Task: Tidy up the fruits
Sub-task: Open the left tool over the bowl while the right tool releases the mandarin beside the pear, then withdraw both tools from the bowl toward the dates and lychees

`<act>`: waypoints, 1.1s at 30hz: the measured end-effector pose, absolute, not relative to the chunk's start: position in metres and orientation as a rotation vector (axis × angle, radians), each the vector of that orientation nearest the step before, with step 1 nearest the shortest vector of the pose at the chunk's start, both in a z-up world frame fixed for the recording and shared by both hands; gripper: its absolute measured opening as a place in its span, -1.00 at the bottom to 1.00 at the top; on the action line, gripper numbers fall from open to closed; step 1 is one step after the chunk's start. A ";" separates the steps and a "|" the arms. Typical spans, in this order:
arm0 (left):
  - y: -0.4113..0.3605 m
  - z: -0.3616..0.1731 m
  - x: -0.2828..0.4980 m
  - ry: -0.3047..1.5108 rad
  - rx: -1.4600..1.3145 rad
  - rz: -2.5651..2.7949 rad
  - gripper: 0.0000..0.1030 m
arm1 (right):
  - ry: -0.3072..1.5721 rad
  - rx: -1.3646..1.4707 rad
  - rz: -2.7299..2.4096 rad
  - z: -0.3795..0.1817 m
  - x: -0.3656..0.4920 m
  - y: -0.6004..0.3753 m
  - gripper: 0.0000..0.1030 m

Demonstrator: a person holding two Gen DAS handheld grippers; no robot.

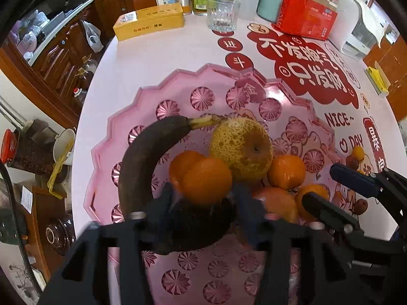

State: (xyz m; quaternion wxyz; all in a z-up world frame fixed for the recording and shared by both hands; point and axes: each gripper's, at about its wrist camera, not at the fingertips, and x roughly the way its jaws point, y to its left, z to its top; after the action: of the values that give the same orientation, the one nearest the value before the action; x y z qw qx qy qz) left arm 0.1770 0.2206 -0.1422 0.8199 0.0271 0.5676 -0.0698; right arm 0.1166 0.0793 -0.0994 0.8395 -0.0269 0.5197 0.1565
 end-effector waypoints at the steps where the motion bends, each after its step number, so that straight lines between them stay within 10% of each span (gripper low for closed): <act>1: 0.222 -0.140 0.176 1.196 0.062 -0.136 0.33 | 1.089 -0.064 0.333 -0.098 0.116 0.081 -0.07; 33: 0.234 -0.095 0.131 1.126 0.065 -0.077 0.66 | 1.005 -0.029 0.311 -0.065 0.089 0.076 -0.02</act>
State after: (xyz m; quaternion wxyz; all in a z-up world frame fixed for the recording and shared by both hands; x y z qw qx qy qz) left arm 0.1305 0.2336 -0.0950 0.8444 0.0310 0.5335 -0.0363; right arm 0.0892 0.0758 -0.0654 0.8647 -0.0138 0.4796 0.1484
